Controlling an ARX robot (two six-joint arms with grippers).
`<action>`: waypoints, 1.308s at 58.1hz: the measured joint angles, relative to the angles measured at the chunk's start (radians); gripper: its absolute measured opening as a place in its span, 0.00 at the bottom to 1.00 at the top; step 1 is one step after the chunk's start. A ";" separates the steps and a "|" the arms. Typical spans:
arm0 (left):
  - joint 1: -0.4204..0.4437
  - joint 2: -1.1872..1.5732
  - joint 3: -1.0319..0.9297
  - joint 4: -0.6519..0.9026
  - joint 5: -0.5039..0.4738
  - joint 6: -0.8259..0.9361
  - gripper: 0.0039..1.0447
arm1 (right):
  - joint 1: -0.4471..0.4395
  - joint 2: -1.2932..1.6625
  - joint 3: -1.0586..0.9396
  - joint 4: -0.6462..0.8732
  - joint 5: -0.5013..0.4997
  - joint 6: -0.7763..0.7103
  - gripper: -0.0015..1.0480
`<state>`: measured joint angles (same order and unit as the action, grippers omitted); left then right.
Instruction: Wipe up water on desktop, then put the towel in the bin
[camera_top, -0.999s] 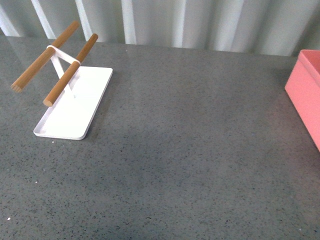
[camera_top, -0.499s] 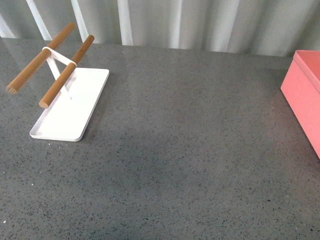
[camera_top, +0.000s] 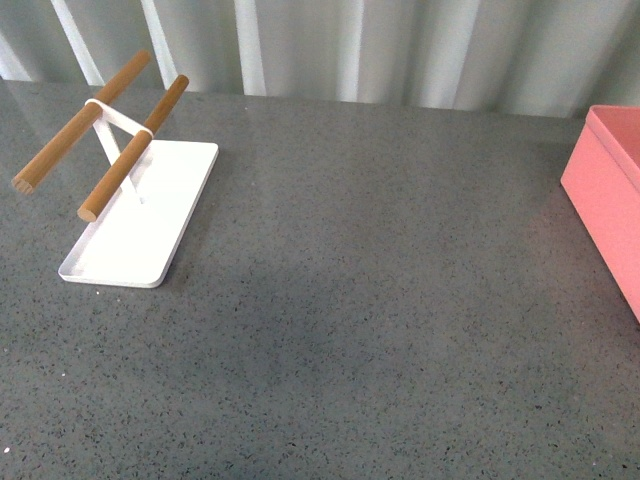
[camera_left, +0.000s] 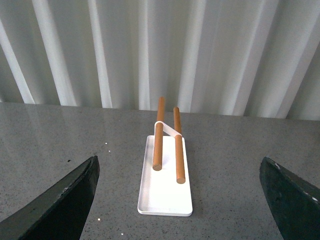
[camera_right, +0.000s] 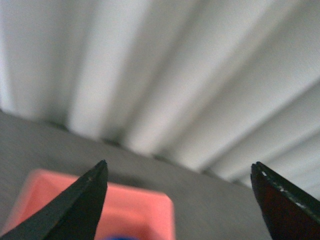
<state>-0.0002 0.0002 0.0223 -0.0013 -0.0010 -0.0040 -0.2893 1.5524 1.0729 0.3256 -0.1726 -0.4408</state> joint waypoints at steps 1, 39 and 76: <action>0.000 0.000 0.000 0.000 0.000 0.000 0.94 | 0.001 -0.008 -0.022 0.034 -0.018 0.013 0.76; 0.000 0.000 0.000 0.000 0.001 0.000 0.94 | 0.192 -0.510 -0.831 0.466 0.076 0.427 0.03; 0.000 0.000 0.000 0.000 0.001 0.000 0.94 | 0.286 -0.889 -1.040 0.309 0.172 0.430 0.03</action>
<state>-0.0002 0.0002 0.0223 -0.0013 -0.0002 -0.0040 -0.0029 0.6632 0.0326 0.6342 -0.0010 -0.0109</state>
